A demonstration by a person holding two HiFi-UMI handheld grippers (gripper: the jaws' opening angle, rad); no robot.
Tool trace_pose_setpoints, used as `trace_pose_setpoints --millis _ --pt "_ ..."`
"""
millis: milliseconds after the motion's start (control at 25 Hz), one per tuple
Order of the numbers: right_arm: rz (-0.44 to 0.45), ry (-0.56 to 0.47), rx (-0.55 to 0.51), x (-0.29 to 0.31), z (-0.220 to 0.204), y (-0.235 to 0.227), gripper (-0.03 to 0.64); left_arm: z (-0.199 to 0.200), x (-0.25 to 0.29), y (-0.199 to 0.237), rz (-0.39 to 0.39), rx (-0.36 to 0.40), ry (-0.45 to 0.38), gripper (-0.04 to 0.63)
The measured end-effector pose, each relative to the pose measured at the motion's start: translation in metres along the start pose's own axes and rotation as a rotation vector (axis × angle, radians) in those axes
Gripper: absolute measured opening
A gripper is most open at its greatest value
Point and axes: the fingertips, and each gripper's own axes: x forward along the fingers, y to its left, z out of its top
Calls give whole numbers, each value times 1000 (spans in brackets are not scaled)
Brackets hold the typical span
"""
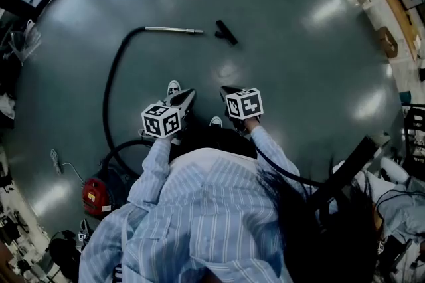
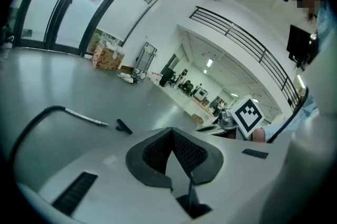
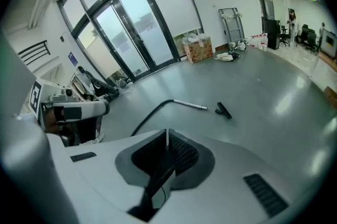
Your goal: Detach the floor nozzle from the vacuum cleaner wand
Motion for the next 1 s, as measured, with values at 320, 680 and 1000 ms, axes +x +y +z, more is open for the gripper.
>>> trace_pose_setpoints --millis 320,680,1000 --pt "90 -55 -17 -14 -8 21 20 0 -21 -25 54 40 -44 5" --pt "73 -78 -50 -18 3 28 20 -5 -29 -23 51 44 -56 5" --pt "71 -81 -18 -16 4 43 20 2 -36 -10 29 35 -42 5"
